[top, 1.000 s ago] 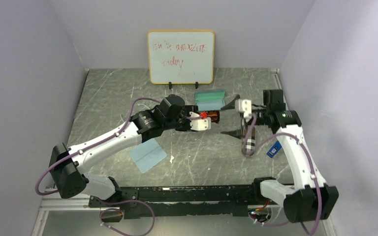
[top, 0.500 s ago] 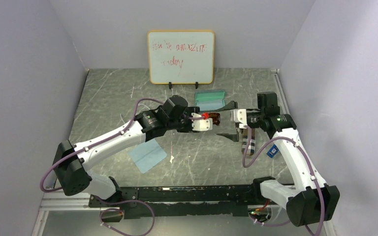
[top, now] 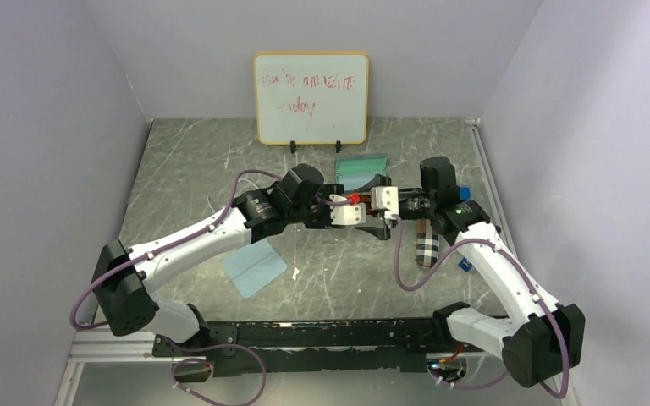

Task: Organize the sunglasses
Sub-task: Fold the sunglasses, then place the sunglasses in the sunglasses case.

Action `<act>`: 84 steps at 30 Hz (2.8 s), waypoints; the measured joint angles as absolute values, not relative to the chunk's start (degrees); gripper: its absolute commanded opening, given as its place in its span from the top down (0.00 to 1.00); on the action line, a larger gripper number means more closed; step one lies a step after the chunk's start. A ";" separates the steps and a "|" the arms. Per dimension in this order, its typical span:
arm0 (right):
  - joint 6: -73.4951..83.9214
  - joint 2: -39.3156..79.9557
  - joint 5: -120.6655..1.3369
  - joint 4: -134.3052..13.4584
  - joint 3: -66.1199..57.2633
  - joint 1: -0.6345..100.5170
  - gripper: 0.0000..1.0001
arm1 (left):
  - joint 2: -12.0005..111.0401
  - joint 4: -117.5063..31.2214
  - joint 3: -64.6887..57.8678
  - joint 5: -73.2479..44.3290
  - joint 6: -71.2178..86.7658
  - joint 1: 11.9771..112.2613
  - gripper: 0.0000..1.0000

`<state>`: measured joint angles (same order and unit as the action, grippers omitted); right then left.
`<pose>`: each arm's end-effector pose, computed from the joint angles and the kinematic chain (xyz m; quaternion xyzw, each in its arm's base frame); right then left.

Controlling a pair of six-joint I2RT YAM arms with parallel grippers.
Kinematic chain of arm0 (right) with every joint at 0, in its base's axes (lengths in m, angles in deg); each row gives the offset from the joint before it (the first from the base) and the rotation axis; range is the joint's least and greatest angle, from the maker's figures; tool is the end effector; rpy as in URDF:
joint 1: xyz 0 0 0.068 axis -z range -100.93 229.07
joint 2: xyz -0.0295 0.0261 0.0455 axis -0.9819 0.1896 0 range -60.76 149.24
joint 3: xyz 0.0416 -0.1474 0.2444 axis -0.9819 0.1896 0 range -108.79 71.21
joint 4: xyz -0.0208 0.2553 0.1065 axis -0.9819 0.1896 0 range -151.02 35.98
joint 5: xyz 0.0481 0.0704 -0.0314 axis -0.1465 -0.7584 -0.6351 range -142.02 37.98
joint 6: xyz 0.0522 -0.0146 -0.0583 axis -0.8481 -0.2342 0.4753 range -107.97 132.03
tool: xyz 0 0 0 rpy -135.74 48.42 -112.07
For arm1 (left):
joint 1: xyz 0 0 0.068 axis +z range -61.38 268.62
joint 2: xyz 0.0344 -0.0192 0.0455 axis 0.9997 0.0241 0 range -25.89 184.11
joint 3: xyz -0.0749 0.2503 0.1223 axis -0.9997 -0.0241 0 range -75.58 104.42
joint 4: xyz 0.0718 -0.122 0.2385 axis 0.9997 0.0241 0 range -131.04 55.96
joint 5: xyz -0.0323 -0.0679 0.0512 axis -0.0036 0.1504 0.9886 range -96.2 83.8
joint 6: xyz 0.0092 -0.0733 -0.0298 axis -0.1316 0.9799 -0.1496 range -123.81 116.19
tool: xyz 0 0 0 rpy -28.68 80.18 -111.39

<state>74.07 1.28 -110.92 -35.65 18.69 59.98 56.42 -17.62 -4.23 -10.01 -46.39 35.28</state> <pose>0.2139 0.1362 0.3142 -0.6748 0.4386 0.2581 0.5344 0.2165 -0.2984 0.3198 0.6669 0.5804 -0.0730 0.4615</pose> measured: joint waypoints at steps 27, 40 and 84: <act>70.05 3.42 -107.55 -40.51 19.24 59.89 0.57 | 56.33 -17.66 -4.38 -10.08 -46.44 35.28 0.62; 69.61 4.54 -107.79 -40.03 19.04 59.82 0.58 | 56.31 -17.73 -4.99 -9.88 -46.44 35.28 0.19; 108.84 52.21 -119.92 -28.83 -2.92 78.49 0.65 | 37.86 -21.55 -25.45 -21.86 -38.88 66.55 0.04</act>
